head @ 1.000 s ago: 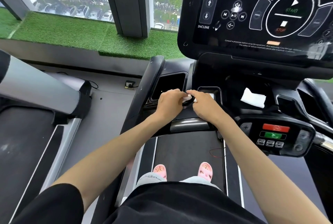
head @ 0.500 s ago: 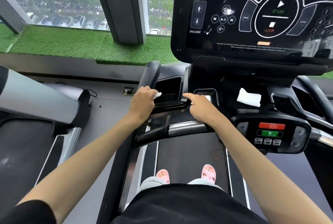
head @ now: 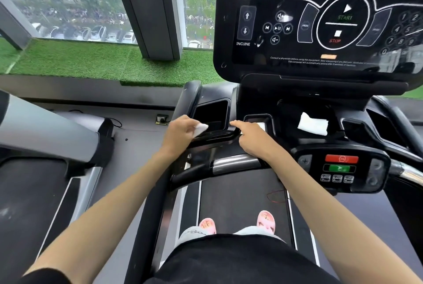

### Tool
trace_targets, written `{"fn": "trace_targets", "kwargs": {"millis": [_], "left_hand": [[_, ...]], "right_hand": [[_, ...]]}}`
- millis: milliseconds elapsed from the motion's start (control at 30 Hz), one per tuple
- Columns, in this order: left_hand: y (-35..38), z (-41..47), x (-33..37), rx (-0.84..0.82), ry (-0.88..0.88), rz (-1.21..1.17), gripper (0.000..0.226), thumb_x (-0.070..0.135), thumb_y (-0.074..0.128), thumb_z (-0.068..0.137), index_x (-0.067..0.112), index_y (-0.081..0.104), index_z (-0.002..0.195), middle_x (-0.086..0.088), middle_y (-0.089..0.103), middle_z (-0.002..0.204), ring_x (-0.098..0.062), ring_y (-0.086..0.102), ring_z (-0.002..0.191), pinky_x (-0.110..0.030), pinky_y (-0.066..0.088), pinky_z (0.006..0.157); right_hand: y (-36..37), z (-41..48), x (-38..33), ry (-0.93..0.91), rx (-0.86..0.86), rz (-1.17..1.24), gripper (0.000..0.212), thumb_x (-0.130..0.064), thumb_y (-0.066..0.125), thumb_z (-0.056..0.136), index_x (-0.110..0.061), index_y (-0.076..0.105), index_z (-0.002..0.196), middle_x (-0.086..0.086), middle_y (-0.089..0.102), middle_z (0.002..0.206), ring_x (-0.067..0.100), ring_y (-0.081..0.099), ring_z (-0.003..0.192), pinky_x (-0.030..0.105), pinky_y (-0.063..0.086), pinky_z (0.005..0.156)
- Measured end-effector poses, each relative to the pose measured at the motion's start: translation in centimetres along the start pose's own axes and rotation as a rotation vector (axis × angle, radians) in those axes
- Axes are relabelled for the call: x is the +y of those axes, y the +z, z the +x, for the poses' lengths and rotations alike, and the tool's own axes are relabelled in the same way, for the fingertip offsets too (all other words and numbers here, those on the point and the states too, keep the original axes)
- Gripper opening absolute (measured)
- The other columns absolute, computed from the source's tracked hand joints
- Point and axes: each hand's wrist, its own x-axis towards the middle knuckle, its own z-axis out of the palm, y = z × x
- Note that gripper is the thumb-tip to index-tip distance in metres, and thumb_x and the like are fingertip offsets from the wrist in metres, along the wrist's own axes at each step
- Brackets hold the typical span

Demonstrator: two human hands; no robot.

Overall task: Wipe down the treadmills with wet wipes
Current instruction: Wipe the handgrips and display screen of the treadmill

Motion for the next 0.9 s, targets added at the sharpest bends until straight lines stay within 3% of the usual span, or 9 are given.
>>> {"fn": "trace_targets", "kwargs": {"millis": [100,233,300,367,400,433,500,567,900], "left_hand": [[1.7,-0.3,0.2,-0.045,-0.110,0.150,0.018,0.006,0.061,0.086,0.010,0.076,0.094,-0.009,0.065,0.085,-0.030,0.062,0.082,-0.037,0.049,0.071],[2.8,-2.5,2.0,-0.257,0.140,0.081,0.018,0.002,0.063,0.087,0.012,0.076,0.095,0.001,0.060,0.083,-0.021,0.059,0.077,-0.038,0.050,0.068],[1.9,-3.1,1.6,-0.426,0.208,0.105,0.022,0.001,0.060,0.088,0.013,0.076,0.096,0.002,0.062,0.088,-0.019,0.061,0.081,-0.036,0.051,0.074],[0.8,-3.2,0.7,-0.299,0.115,0.062,0.025,-0.005,0.058,0.086,0.010,0.076,0.094,0.000,0.063,0.087,-0.022,0.062,0.080,-0.034,0.052,0.073],[0.2,-3.0,0.5,-0.178,0.001,0.002,0.024,-0.007,0.058,0.085,0.007,0.076,0.093,-0.002,0.062,0.086,-0.023,0.061,0.080,-0.028,0.050,0.073],[-0.3,-2.5,0.1,-0.061,-0.104,-0.025,0.023,-0.006,0.057,0.085,0.005,0.075,0.094,-0.005,0.062,0.086,-0.025,0.060,0.081,-0.020,0.045,0.071],[-1.1,-1.4,-0.1,0.050,-0.264,0.033,0.024,0.000,0.053,0.088,0.004,0.073,0.100,-0.013,0.064,0.093,-0.030,0.059,0.090,-0.022,0.041,0.073],[-0.7,-0.8,-0.1,0.000,-0.333,0.159,0.025,0.007,0.051,0.091,0.006,0.072,0.104,-0.017,0.063,0.101,-0.034,0.057,0.097,-0.033,0.043,0.078],[3.6,0.8,3.7,-0.137,-0.179,0.243,0.030,0.002,0.054,0.087,0.016,0.073,0.106,-0.005,0.064,0.101,-0.027,0.060,0.097,-0.034,0.045,0.077]], "right_hand": [[0.1,0.0,0.1,-0.027,-0.003,-0.047,0.066,0.007,0.034,0.086,-0.018,0.037,0.147,0.015,0.041,0.148,0.016,0.057,0.101,0.024,0.048,0.082],[0.3,-0.2,0.0,-0.050,-0.008,-0.079,0.067,0.008,0.033,0.086,-0.015,0.035,0.148,0.007,0.028,0.157,0.020,0.036,0.139,0.031,0.034,0.111],[0.2,-0.3,-0.1,-0.056,-0.020,-0.068,0.065,0.008,0.033,0.086,-0.014,0.036,0.148,0.007,0.029,0.157,0.007,0.051,0.117,0.020,0.041,0.096],[0.1,-0.1,0.0,-0.050,-0.022,-0.031,0.063,0.007,0.033,0.088,-0.013,0.037,0.147,0.009,0.032,0.155,-0.010,0.035,0.073,0.008,0.032,0.066],[0.1,0.0,0.0,-0.042,-0.020,-0.014,0.063,0.007,0.033,0.088,-0.013,0.037,0.147,0.010,0.033,0.154,-0.010,0.028,0.068,0.009,0.029,0.061],[0.3,0.0,0.1,-0.042,-0.019,-0.017,0.063,0.007,0.033,0.088,-0.013,0.037,0.148,0.010,0.032,0.155,-0.010,0.034,0.073,0.010,0.032,0.065],[0.6,0.1,0.2,-0.059,-0.012,-0.068,0.063,0.006,0.034,0.088,-0.013,0.035,0.148,0.008,0.028,0.157,0.006,0.051,0.117,0.020,0.040,0.097],[0.9,0.2,0.3,-0.054,-0.009,-0.094,0.064,0.005,0.034,0.087,-0.014,0.035,0.149,0.007,0.026,0.158,0.018,0.028,0.144,0.032,0.027,0.116],[0.7,-0.1,0.0,-0.044,-0.008,-0.130,0.063,0.006,0.034,0.088,-0.016,0.036,0.147,0.004,0.026,0.158,0.018,0.023,0.145,0.036,0.029,0.114]]}}
